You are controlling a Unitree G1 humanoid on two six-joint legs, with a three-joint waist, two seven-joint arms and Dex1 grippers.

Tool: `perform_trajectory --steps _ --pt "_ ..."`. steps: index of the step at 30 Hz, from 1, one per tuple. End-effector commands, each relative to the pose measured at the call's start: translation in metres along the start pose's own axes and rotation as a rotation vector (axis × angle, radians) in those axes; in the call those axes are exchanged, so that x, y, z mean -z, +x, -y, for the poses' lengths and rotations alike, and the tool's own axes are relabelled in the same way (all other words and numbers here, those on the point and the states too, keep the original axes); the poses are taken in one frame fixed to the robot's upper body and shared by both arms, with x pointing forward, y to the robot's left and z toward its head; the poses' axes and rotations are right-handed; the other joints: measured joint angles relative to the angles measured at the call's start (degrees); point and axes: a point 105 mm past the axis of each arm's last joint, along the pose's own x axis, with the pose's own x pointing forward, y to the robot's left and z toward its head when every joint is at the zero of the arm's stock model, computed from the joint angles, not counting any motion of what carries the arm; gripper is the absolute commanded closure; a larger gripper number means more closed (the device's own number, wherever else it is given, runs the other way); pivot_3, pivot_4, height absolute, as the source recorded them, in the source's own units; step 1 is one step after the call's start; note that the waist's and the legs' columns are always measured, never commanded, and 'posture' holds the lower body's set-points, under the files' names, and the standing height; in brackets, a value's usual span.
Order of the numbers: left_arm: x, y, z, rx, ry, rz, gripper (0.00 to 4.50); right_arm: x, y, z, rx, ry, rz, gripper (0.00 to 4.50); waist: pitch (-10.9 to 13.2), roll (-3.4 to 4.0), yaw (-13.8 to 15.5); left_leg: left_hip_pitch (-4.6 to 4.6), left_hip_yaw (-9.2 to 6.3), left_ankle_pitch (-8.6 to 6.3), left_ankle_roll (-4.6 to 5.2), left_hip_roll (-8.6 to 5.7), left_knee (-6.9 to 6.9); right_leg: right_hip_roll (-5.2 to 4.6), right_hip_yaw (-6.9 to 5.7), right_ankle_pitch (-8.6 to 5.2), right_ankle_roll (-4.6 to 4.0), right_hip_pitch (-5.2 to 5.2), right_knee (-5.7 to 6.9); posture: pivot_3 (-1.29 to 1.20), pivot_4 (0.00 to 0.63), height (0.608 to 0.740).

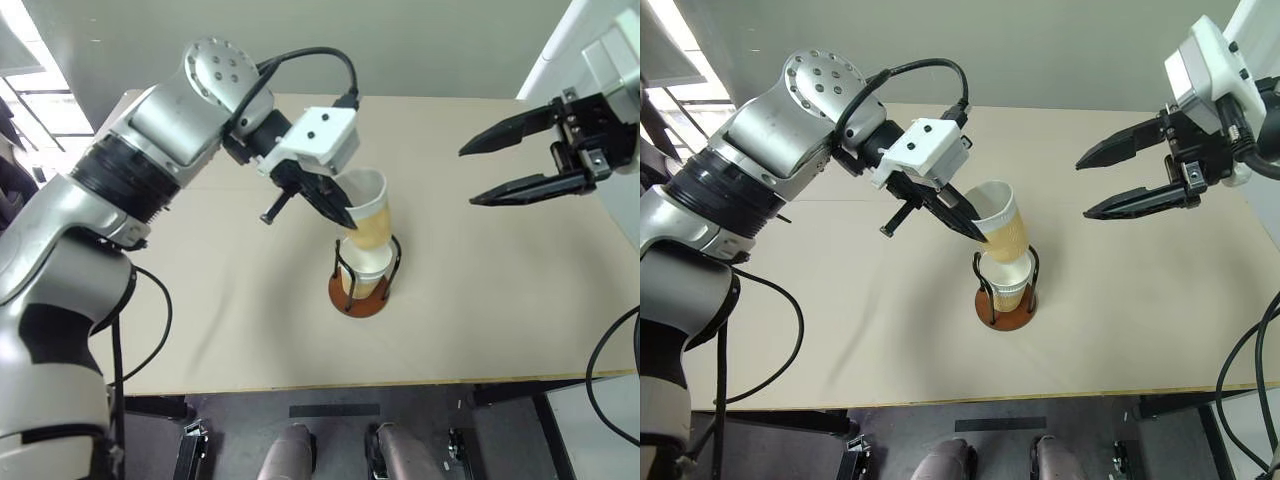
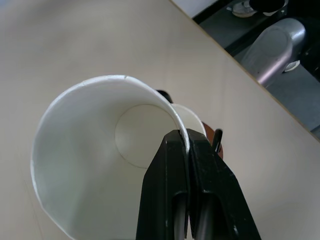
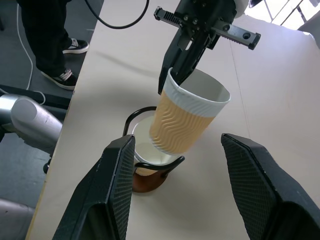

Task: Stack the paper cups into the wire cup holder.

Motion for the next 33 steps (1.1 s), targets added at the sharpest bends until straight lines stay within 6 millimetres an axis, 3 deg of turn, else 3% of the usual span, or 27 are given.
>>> perform_trajectory --steps 1,10,24,28,31,33 --pt "-0.007 -0.002 0.008 0.048 0.034 0.002 4.49 -0.009 -0.007 -0.001 0.026 -0.04 -0.004 1.76 0.0 0.03 0.0 0.0 0.0 0.0 0.0 -0.01 0.0 0.01 0.0 0.0 0.0 0.0 0.0 0.0 0.15 0.74" --pt "0.006 0.009 0.014 0.086 0.053 -0.06 4.49 -0.01 -0.005 -0.001 0.028 -0.033 0.01 1.76 0.0 0.06 0.0 0.0 0.01 0.04 0.05 -0.04 0.05 -0.01 0.0 0.02 0.03 0.01 0.02 0.0 0.15 0.74" --pt "0.022 0.021 0.0 0.044 0.148 -0.136 4.49 -0.009 -0.003 -0.001 0.029 -0.027 0.016 1.76 0.0 0.06 0.0 -0.01 0.0 0.08 0.1 -0.07 0.1 -0.05 0.01 0.06 0.1 0.02 0.06 0.0 0.15 0.74" --pt "0.019 0.026 -0.001 0.048 0.128 -0.106 4.49 -0.008 -0.003 -0.001 0.029 -0.022 0.013 1.76 0.0 0.06 0.0 -0.03 0.01 0.08 0.1 -0.09 0.11 -0.05 0.0 0.07 0.12 0.02 0.06 0.0 0.15 0.74" --pt "0.011 0.029 -0.002 0.054 0.11 -0.054 3.9 -0.006 -0.003 -0.002 0.025 -0.015 0.01 1.76 0.0 0.06 0.0 -0.06 0.01 0.08 0.1 -0.09 0.12 -0.06 0.0 0.08 0.13 0.02 0.06 0.0 0.15 0.74" --pt "0.009 0.029 -0.001 0.054 0.101 -0.044 3.26 -0.004 -0.002 -0.002 0.02 -0.005 0.011 1.76 0.0 0.06 0.1 -0.07 0.01 0.08 0.1 -0.09 0.14 -0.06 0.0 0.08 0.14 0.02 0.05 0.0 0.15 0.74"
